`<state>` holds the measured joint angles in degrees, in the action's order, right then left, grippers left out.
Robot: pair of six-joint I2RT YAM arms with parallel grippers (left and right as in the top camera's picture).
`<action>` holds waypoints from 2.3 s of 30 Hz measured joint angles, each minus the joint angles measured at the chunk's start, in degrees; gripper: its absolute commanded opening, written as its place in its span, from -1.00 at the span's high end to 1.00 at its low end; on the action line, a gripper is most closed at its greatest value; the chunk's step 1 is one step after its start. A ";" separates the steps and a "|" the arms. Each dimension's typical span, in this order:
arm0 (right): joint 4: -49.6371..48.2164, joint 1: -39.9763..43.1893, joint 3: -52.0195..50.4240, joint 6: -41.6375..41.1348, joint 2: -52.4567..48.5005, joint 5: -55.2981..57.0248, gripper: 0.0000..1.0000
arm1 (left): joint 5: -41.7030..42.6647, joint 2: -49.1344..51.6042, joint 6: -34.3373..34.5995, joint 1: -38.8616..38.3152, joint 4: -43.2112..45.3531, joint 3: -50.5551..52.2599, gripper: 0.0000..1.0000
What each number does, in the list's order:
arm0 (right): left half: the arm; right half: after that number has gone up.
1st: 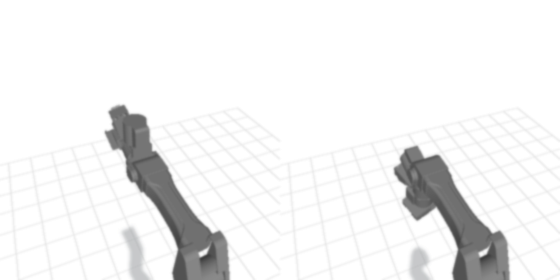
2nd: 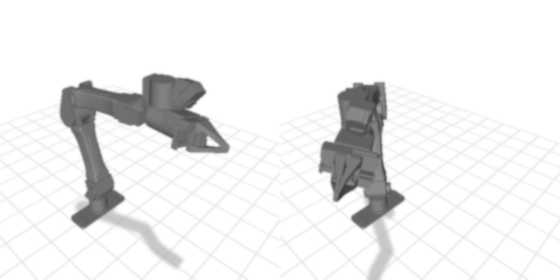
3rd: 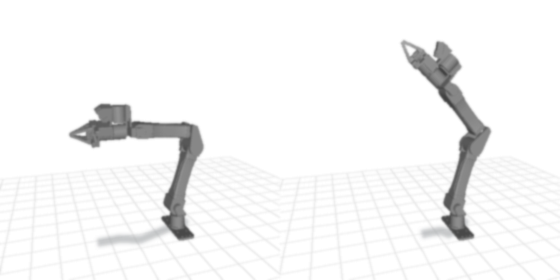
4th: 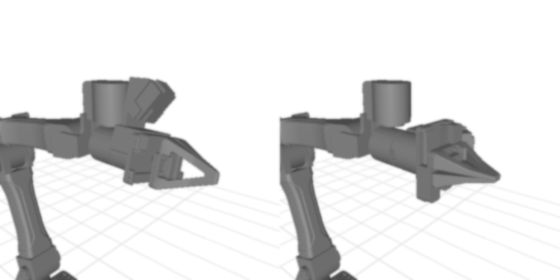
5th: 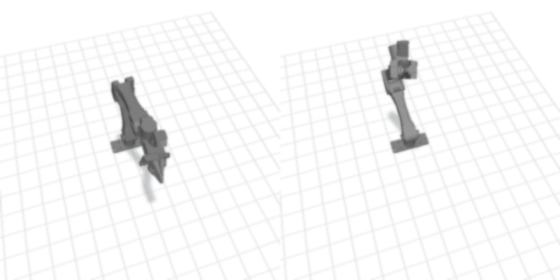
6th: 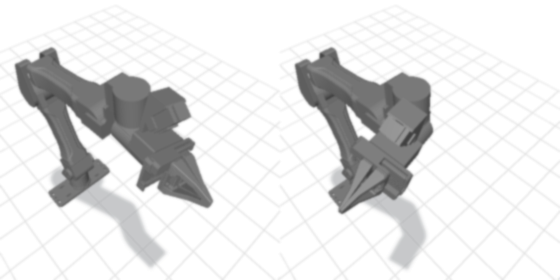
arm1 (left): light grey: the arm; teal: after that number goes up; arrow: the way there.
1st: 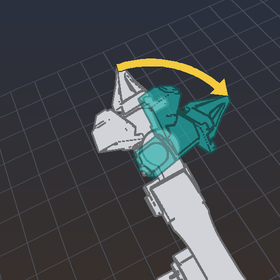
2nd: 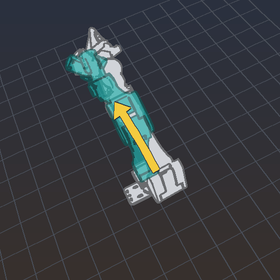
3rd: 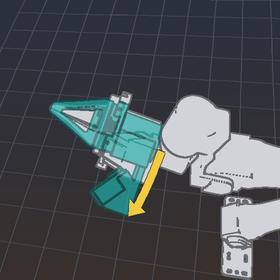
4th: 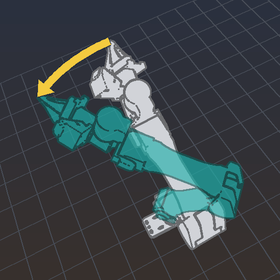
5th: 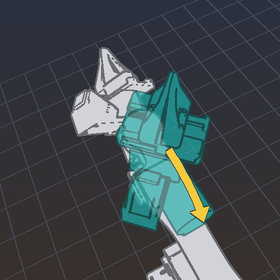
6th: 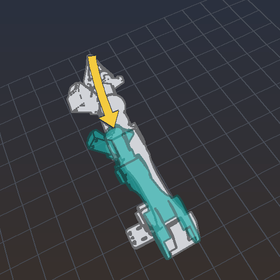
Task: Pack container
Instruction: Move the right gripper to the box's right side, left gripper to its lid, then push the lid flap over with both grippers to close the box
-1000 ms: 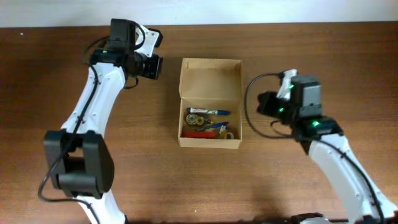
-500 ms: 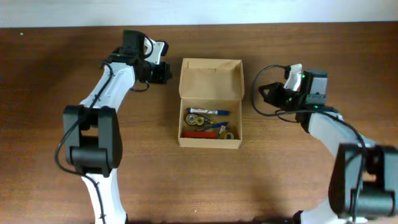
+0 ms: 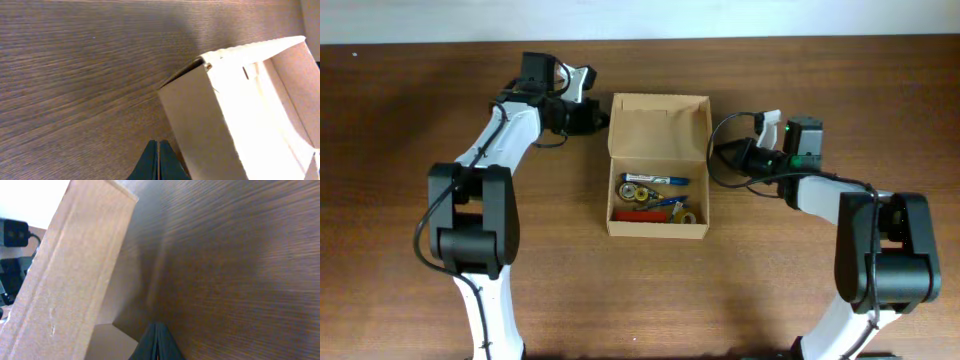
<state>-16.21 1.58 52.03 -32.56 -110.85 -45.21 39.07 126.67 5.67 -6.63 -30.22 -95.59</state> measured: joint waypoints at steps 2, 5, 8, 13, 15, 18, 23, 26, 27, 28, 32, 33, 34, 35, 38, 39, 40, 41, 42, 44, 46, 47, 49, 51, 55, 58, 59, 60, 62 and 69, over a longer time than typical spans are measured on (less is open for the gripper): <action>0.02 -0.59 0.31 -0.39 0.00 0.02 0.93 | 0.20 0.00 0.24 -0.37 0.07 0.00 0.96; -0.11 -0.74 1.27 -0.61 0.00 0.00 0.93 | 0.20 0.00 0.61 -1.09 0.17 0.00 0.96; -0.13 -0.72 2.36 -0.68 0.00 -0.24 0.93 | 0.22 0.00 0.83 -1.60 0.59 0.00 0.97; -0.15 -0.72 3.72 -0.72 0.00 -1.46 0.93 | 0.44 0.00 0.87 -1.64 1.22 0.00 0.97; -0.15 -0.72 3.89 -0.74 0.00 -1.97 0.93 | 0.72 0.00 0.87 -1.60 1.86 0.00 0.96; -0.35 -0.72 3.91 -0.68 0.00 -3.37 0.93 | 2.99 0.00 1.05 -1.27 4.13 0.00 0.97; -3.04 -0.72 3.91 -0.68 0.00 -6.93 0.93 | 9.64 0.00 1.07 0.04 8.04 0.00 0.96; -4.92 -0.72 4.15 -0.70 0.00 -9.55 0.93 | 12.74 -0.02 1.09 1.36 8.20 0.00 0.96; -5.01 -0.72 4.35 -0.70 0.00 -10.36 0.93 | 13.46 -0.02 1.09 1.75 8.22 0.00 0.96; -5.09 -0.72 4.96 -0.70 -0.02 -12.04 0.92 | 14.60 -0.02 1.07 2.47 8.22 0.00 0.96; -5.09 -0.72 7.78 -0.70 -0.02 -16.76 0.92 | 15.91 -0.76 0.98 3.52 8.17 0.00 0.96; -5.14 -0.72 8.66 -0.74 -0.02 -17.88 0.92 | 16.09 -1.25 0.81 3.54 8.15 0.00 0.97; -5.29 -0.72 9.33 -0.70 -0.02 -18.84 0.92 | 16.17 -1.99 0.68 3.48 7.96 0.00 0.96; -5.33 -0.72 9.97 -0.72 -0.02 -19.87 0.92 | 16.35 -2.93 0.48 3.41 7.72 0.00 0.97; -5.31 -0.72 10.84 -0.74 0.00 -23.15 0.92 | 16.74 -6.27 -0.42 3.15 6.86 0.00 0.96; -5.16 -0.72 10.86 -0.74 0.00 -24.26 0.93 | 16.87 -7.30 -1.01 3.06 6.08 0.00 0.97; -4.74 -0.72 10.88 -0.76 0.00 -25.24 0.92 | 17.05 -8.17 -1.68 3.02 5.18 0.00 0.96; -3.89 -0.72 10.88 -0.76 0.02 -26.18 0.92 | 17.11 -9.20 -2.67 2.99 3.80 -0.04 0.97; -2.78 -0.72 10.95 -0.85 0.04 -26.99 0.93 | 17.07 -9.86 -3.41 2.99 2.43 -0.09 0.96; -0.04 -0.68 10.99 -0.87 0.11 -28.33 0.92 | 16.52 -11.17 -5.66 2.99 -1.53 -0.22 0.96; 2.97 -0.66 11.10 -0.98 0.13 -29.16 0.93 | 15.52 -12.11 -8.20 2.99 -5.88 -0.31 0.96; 4.11 -0.66 11.10 -1.01 0.13 -29.57 0.93 | 15.12 -12.33 -9.40 2.99 -7.52 -0.31 0.96; 5.38 -0.66 11.10 -1.09 0.13 -29.97 0.93 | 14.47 -12.55 -11.67 2.99 -10.62 -0.31 0.96; 5.53 -0.66 11.10 -1.05 0.13 -30.16 0.92 | 14.08 -12.55 -13.86 2.99 -13.27 -0.31 0.97; 5.51 -0.66 11.10 -1.09 0.15 -30.42 0.92 | 13.66 -12.55 -16.94 2.99 -15.52 -0.31 0.96; 5.51 -0.66 11.10 -1.09 0.33 -31.01 0.92 | 13.53 -12.57 -18.16 2.99 -15.67 -0.31 0.96; 5.51 -0.66 11.10 -1.11 0.44 -31.19 0.92 | 13.46 -12.57 -18.36 2.99 -15.67 -0.31 0.96; 5.53 -0.66 11.10 -1.07 0.66 -31.28 0.93 | 13.42 -12.57 -18.58 2.89 -15.67 -0.31 0.97; 5.53 -0.66 11.10 -1.09 1.40 -31.43 0.92 | 13.40 -12.57 -19.02 2.80 -15.80 -0.31 0.97; 7.96 -0.68 11.19 -1.31 6.95 -31.89 0.92 | 12.63 -15.26 -21.64 2.29 -18.75 -0.31 0.96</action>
<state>-8.25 0.91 63.22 -33.87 -103.90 -77.10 51.70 111.42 -15.97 -4.34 -48.97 -95.90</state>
